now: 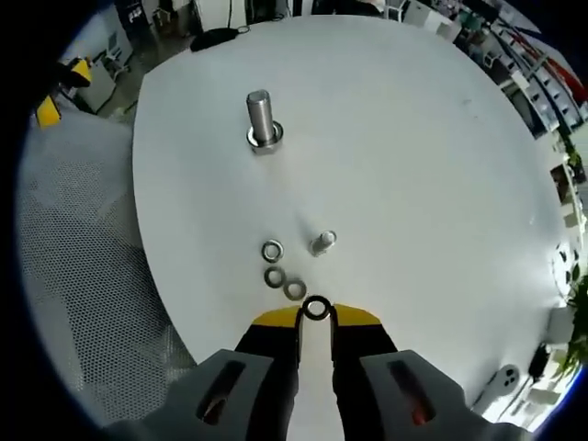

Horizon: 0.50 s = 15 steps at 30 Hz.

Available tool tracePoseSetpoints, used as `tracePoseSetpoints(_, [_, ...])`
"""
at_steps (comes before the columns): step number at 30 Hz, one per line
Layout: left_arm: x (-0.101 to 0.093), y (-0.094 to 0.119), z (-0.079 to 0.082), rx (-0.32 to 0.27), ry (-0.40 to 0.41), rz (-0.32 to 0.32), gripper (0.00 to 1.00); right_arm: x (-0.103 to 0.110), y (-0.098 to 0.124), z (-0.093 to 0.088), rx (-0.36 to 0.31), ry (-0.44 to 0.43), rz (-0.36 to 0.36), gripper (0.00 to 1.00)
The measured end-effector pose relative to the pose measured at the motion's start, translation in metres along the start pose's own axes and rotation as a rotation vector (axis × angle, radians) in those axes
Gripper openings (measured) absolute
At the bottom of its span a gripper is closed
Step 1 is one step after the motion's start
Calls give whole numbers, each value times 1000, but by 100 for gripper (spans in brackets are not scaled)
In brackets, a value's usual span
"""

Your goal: Place the washer onto the threaded stud by aligning its center hole with the stud, sliding it down to the base, and recovering from edge contact or off-axis alignment until the washer reaches the visible bottom stop.

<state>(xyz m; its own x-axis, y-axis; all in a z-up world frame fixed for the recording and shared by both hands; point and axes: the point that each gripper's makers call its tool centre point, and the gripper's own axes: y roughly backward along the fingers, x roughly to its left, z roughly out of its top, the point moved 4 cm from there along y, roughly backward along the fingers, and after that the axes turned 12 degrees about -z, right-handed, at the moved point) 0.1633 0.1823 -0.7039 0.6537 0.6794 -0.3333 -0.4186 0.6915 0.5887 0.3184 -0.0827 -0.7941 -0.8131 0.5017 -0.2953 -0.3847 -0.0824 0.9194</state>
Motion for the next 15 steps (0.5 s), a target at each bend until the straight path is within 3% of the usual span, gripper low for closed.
tracePoseSetpoints(15, [1, 0, 1, -6, -5, 6, 27, -4, 11, 29, -68, 55, -10, 13])
